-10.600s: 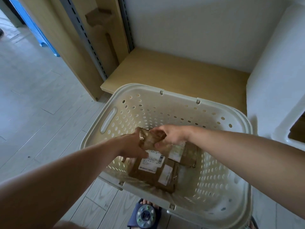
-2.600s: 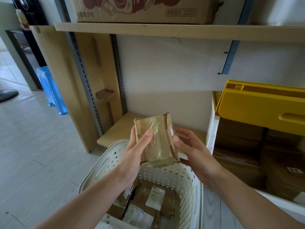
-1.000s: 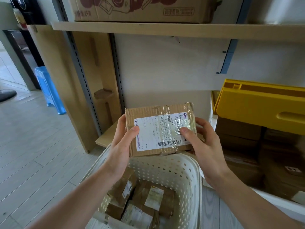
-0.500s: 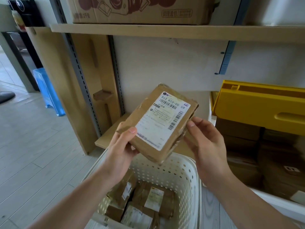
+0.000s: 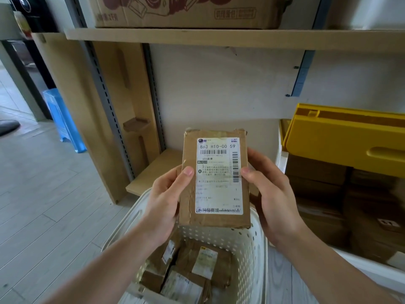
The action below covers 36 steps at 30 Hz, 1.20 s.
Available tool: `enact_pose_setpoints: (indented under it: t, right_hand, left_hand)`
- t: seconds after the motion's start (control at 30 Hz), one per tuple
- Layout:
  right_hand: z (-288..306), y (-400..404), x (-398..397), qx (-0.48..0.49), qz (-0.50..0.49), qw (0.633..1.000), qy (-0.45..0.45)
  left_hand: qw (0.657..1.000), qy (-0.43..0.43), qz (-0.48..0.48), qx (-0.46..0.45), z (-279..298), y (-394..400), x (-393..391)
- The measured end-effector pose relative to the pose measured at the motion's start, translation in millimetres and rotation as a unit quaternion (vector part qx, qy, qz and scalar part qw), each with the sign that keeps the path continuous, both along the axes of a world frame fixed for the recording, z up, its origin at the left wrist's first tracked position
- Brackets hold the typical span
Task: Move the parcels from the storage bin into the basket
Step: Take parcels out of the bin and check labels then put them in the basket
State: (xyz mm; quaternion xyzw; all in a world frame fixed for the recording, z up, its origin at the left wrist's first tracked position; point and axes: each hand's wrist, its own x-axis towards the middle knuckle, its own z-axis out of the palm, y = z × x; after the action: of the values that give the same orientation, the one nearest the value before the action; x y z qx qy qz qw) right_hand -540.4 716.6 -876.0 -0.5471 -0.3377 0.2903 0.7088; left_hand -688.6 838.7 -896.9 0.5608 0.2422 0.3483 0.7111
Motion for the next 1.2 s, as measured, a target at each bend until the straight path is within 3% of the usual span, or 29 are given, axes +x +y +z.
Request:
enact_pose_setpoints:
  t: [0.3,0.9,1.2]
  right_hand:
    - [-1,-2,4,-0.023,-0.006,0.999,-0.044]
    - [2,-1,4,-0.037,-0.017,0.999,-0.026]
    - [-12,15,-2,-0.078,0.015,0.996,-0.027]
  left_hand:
    - [0.999,0.006,0.025,0.022,1,-1,1]
    - [0.999,0.006,0.040,0.024,-5,4,-1]
    - [0.996,0.052,0.066,0.004,-13,8,-16]
